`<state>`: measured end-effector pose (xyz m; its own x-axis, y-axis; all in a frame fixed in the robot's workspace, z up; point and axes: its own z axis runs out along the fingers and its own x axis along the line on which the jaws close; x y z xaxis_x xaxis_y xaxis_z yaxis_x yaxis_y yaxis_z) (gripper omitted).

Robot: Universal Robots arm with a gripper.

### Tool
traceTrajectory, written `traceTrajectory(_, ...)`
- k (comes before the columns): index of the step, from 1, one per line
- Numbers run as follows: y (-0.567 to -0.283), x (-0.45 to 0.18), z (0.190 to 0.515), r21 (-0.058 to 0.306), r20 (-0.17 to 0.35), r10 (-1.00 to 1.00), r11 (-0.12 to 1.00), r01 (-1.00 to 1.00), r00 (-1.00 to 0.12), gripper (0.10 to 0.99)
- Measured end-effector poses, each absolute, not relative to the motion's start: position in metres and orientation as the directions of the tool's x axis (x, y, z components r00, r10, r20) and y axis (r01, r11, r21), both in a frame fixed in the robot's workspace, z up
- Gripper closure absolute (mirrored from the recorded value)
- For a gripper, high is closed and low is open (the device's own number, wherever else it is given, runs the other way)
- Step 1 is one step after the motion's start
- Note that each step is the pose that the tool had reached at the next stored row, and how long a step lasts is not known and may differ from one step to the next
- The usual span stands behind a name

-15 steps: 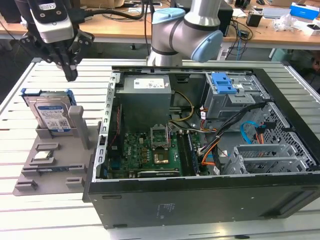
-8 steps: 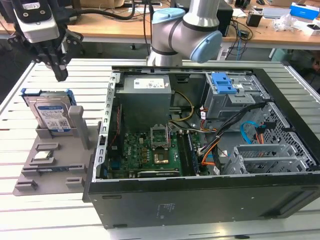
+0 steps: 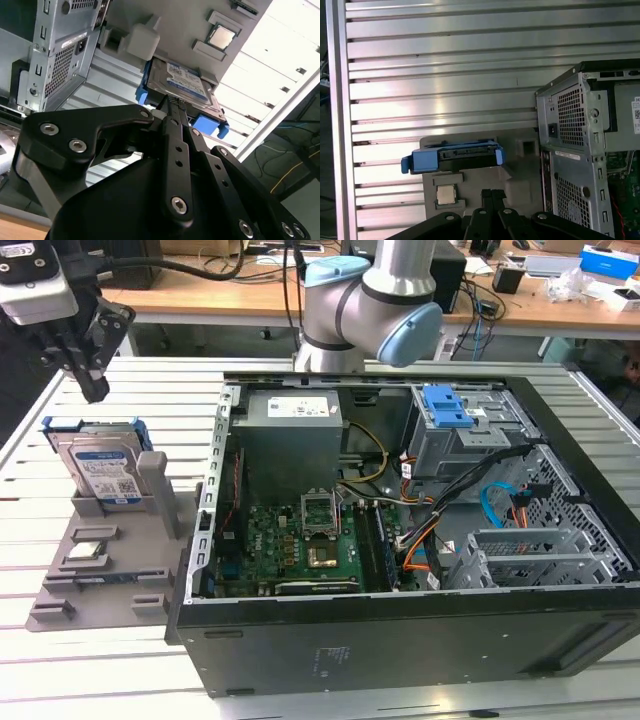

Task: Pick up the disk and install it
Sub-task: 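Reach for the disk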

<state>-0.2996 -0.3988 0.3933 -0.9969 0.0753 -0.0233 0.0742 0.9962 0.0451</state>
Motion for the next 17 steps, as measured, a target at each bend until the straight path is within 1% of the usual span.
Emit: traceTrajectory(17, -0.399, -0.345, 0.393, 0.045, -0.023, 0.075, 0.996, 0.074, -0.997, 0.98)
